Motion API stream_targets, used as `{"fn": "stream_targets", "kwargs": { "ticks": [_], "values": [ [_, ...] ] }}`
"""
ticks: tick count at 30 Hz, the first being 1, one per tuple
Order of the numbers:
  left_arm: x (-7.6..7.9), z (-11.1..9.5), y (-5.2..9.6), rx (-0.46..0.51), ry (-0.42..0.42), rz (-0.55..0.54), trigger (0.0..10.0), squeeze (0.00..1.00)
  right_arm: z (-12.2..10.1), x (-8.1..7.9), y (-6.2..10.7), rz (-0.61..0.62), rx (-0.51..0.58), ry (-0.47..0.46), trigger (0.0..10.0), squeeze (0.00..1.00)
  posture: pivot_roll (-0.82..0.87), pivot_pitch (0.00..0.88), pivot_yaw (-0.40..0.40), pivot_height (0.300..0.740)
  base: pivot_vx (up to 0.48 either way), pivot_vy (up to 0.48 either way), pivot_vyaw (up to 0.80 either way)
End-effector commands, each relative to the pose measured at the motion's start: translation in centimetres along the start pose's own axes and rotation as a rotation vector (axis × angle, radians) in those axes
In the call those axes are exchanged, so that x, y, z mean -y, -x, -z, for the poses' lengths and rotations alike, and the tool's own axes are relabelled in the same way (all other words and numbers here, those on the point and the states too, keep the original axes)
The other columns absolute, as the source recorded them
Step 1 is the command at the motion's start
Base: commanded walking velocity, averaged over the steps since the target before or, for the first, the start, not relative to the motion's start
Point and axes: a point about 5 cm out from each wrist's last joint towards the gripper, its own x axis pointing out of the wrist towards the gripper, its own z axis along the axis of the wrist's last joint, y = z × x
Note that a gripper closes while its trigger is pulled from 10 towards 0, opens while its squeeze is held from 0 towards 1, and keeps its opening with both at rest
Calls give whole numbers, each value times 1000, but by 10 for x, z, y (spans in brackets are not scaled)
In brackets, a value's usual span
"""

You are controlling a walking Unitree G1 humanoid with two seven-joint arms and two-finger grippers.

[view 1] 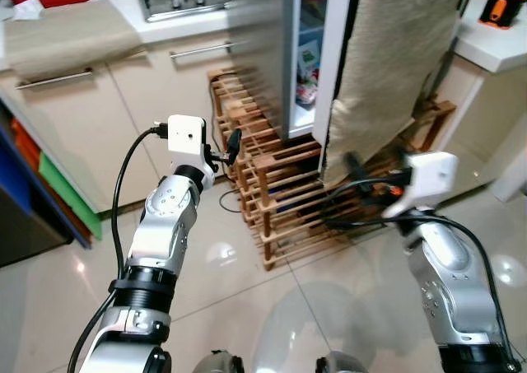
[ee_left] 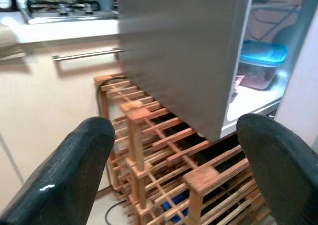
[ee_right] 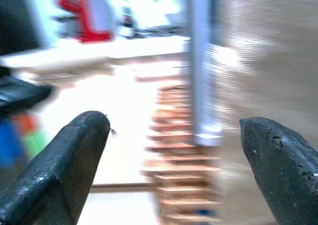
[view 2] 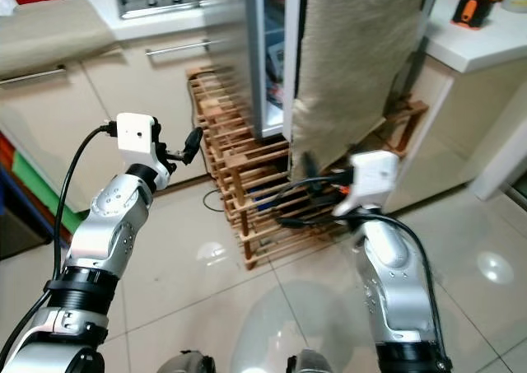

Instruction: Restocking fridge

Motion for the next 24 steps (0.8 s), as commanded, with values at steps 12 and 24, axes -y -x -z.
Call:
{"fn": "stream_targets", "kwargs": {
  "ticks": [12,24],
  "values": [
    [-6,-5,-1,24,-19,-37,10000,0,-63,6,-71,-83,190,69,10000,0,-119,0,46,697,0,0,0],
    [-12,-9,1,36,-34,-58,10000,0,-84,6,-112,-205,223,-98,10000,0,-76,0,39,697,0,0,0]
  ]
}}
